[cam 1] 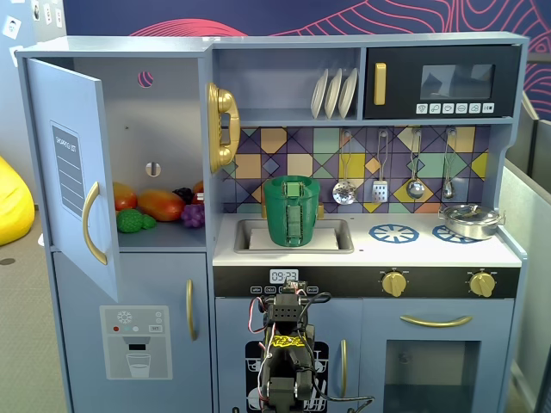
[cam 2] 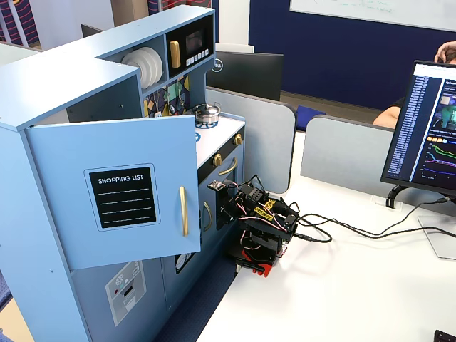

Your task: Take off the lid from the green recipient and place it on the counter

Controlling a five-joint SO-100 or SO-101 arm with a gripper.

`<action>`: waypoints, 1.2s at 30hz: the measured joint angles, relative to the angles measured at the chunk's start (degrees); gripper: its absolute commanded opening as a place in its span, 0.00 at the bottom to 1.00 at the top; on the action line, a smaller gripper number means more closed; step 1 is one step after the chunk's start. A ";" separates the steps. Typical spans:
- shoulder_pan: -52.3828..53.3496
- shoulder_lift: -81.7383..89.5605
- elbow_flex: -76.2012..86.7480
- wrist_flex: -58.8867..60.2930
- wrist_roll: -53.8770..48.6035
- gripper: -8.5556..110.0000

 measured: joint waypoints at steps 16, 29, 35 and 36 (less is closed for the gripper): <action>1.05 0.00 0.00 0.00 -0.70 0.07; 5.19 -6.33 -21.71 -25.84 -3.87 0.30; 5.27 -18.28 -39.99 -42.01 -3.16 0.41; 5.27 -20.30 -42.54 -44.21 -3.25 0.42</action>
